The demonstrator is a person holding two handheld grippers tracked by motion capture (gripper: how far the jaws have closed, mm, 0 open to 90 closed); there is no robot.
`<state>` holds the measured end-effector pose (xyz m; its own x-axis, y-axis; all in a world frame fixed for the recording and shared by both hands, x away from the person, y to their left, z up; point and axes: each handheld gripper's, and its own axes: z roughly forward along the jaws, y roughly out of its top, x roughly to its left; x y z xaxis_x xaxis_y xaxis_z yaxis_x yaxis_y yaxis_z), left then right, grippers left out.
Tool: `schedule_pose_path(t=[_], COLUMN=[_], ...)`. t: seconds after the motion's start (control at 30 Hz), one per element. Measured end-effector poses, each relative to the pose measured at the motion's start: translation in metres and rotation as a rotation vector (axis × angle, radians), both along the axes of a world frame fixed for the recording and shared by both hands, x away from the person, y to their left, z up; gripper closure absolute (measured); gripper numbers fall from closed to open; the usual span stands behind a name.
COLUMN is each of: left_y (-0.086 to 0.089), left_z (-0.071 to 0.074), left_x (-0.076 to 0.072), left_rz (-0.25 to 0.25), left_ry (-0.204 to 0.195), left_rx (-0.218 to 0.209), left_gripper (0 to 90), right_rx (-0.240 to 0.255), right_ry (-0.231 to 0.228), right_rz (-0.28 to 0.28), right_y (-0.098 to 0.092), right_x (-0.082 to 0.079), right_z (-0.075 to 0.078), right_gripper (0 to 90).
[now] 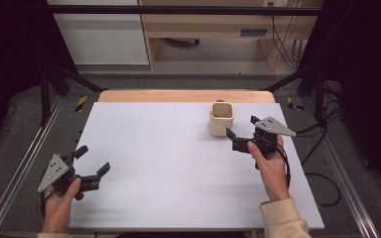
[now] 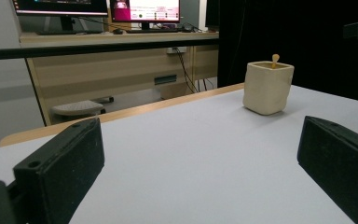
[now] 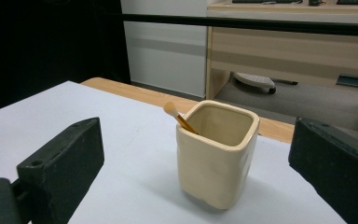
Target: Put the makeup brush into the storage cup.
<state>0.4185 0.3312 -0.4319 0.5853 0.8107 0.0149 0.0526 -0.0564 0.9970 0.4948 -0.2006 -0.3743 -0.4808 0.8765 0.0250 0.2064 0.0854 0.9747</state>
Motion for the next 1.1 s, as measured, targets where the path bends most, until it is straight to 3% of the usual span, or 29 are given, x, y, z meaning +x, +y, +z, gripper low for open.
schedule_pose_path(t=[1.1], left_y=[0.002], left_z=[0.000], left_x=[0.000], left_rz=[0.001], left_ry=[-0.003], left_rx=[0.000], left_gripper=[0.0], right_rx=[0.001], right_ry=[-0.017], right_rz=[-0.042], right_y=[-0.032], right_x=[-0.023], right_z=[0.000], right_gripper=[3.6])
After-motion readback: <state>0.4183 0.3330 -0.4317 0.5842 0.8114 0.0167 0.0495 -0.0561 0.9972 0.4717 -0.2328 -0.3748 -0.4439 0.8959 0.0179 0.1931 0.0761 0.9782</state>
